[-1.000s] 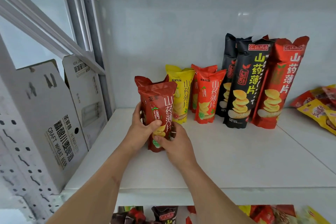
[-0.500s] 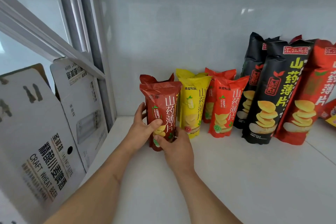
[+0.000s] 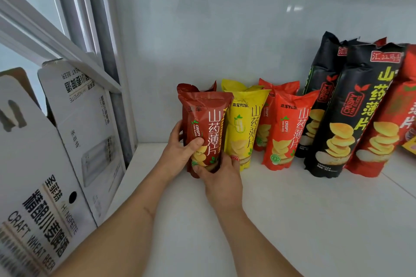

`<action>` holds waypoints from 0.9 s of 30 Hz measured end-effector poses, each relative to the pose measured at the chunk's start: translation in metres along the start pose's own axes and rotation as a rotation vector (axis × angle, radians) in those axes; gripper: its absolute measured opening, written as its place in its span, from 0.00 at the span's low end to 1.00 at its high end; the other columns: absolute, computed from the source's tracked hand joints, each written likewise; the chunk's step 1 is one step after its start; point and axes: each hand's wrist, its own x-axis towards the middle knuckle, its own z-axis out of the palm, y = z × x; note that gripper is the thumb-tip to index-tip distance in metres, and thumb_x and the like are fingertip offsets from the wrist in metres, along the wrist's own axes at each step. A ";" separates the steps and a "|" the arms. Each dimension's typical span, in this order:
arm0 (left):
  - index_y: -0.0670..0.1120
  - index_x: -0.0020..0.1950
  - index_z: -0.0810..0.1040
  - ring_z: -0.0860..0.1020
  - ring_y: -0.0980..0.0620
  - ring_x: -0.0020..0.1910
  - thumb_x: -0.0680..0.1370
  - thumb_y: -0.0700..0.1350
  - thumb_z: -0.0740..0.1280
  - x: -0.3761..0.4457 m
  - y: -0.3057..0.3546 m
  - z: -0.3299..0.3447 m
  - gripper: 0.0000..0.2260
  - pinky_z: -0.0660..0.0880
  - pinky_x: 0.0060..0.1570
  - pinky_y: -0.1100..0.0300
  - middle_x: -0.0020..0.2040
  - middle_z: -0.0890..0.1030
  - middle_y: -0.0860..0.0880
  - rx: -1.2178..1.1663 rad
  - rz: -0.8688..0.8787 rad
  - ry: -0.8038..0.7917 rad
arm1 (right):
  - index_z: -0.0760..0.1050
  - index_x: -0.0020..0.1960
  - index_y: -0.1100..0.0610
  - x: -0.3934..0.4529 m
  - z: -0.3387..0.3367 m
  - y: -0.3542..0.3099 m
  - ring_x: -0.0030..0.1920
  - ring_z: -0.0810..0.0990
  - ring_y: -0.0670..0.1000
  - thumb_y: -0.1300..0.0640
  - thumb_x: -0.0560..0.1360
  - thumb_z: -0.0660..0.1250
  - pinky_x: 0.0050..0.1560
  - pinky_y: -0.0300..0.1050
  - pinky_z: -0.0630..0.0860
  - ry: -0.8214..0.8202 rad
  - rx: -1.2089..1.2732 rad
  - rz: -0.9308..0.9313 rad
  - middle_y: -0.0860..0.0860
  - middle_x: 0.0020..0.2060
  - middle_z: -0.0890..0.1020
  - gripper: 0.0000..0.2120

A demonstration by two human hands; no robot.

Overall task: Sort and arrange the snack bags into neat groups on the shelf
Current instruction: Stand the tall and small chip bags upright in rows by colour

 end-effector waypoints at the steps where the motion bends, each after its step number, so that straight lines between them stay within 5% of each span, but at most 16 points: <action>1: 0.57 0.80 0.57 0.74 0.54 0.67 0.58 0.72 0.71 0.001 -0.001 0.000 0.54 0.75 0.52 0.66 0.73 0.70 0.53 -0.002 -0.002 -0.004 | 0.67 0.71 0.49 0.001 0.001 0.000 0.60 0.74 0.50 0.43 0.68 0.75 0.55 0.44 0.73 0.003 -0.009 -0.002 0.48 0.63 0.70 0.35; 11: 0.58 0.79 0.59 0.78 0.61 0.59 0.52 0.80 0.70 0.008 -0.008 -0.004 0.60 0.78 0.43 0.71 0.69 0.73 0.55 -0.026 0.000 -0.027 | 0.67 0.71 0.51 0.008 0.010 0.001 0.61 0.74 0.51 0.43 0.68 0.76 0.58 0.46 0.74 0.022 -0.031 0.001 0.48 0.63 0.72 0.36; 19: 0.59 0.77 0.62 0.78 0.60 0.59 0.60 0.74 0.70 0.008 -0.010 -0.004 0.48 0.77 0.50 0.66 0.70 0.75 0.53 -0.013 -0.026 -0.032 | 0.66 0.72 0.52 0.013 0.012 0.004 0.62 0.74 0.52 0.46 0.70 0.74 0.60 0.49 0.75 -0.002 -0.064 -0.018 0.50 0.64 0.72 0.34; 24: 0.58 0.77 0.62 0.78 0.59 0.61 0.55 0.80 0.69 0.007 -0.008 -0.008 0.54 0.77 0.53 0.65 0.69 0.75 0.54 0.021 -0.050 -0.032 | 0.68 0.71 0.53 0.014 0.013 0.005 0.62 0.75 0.52 0.47 0.71 0.74 0.60 0.50 0.76 0.012 -0.028 -0.021 0.50 0.64 0.74 0.32; 27: 0.55 0.80 0.60 0.75 0.53 0.68 0.57 0.80 0.68 0.000 -0.008 -0.012 0.56 0.75 0.64 0.55 0.74 0.72 0.52 0.099 -0.097 -0.006 | 0.71 0.66 0.54 0.015 0.009 0.004 0.59 0.77 0.53 0.49 0.72 0.73 0.57 0.50 0.77 0.001 -0.024 -0.019 0.52 0.61 0.77 0.26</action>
